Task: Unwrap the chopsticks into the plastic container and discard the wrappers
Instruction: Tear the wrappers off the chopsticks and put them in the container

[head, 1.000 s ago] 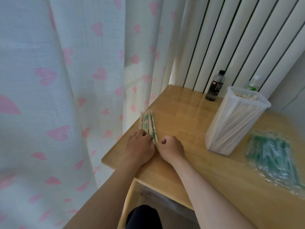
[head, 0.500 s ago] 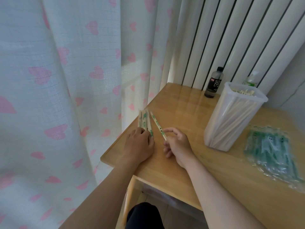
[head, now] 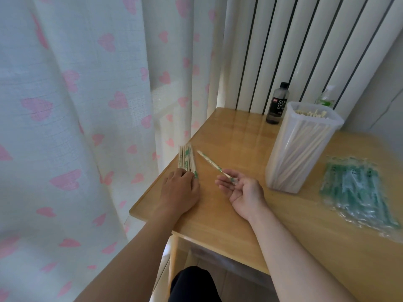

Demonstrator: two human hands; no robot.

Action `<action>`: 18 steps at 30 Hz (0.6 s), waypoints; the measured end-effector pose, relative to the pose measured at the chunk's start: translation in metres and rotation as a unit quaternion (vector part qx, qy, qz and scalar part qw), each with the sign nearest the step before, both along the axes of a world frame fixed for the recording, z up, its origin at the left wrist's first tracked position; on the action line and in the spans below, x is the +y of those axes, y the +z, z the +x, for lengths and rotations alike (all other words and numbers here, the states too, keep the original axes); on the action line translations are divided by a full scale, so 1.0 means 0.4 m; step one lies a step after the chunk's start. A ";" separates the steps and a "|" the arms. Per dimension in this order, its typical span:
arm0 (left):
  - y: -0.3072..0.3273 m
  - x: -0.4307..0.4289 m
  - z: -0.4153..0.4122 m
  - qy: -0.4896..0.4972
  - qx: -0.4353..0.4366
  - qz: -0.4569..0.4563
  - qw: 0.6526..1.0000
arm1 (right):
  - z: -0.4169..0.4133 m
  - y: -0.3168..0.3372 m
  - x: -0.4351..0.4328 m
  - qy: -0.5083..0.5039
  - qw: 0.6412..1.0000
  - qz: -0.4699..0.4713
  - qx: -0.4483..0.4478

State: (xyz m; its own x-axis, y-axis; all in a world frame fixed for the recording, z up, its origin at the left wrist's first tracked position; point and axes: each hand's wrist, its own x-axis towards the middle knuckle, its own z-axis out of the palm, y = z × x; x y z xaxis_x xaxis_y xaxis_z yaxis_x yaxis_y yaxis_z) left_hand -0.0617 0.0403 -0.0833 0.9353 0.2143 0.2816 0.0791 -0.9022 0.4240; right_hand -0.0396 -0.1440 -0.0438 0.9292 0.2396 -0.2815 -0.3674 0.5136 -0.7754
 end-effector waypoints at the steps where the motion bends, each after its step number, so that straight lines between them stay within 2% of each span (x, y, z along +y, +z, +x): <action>1: 0.000 0.000 0.000 0.001 -0.001 0.001 1.000 | 0.002 -0.004 -0.001 -0.002 1.000 0.009 -0.001; 7: -0.003 -0.001 0.002 -0.001 -0.006 0.006 1.000 | 0.008 -0.021 -0.002 -0.039 0.998 0.046 -0.023; 14: 0.007 -0.004 -0.010 -0.009 -0.021 0.015 1.000 | 0.012 0.019 -0.006 -0.195 0.976 -0.066 -0.067; 18: 0.019 -0.029 -0.036 -0.030 -0.042 0.108 0.993 | 0.004 0.096 -0.082 -0.270 0.943 -0.135 -0.136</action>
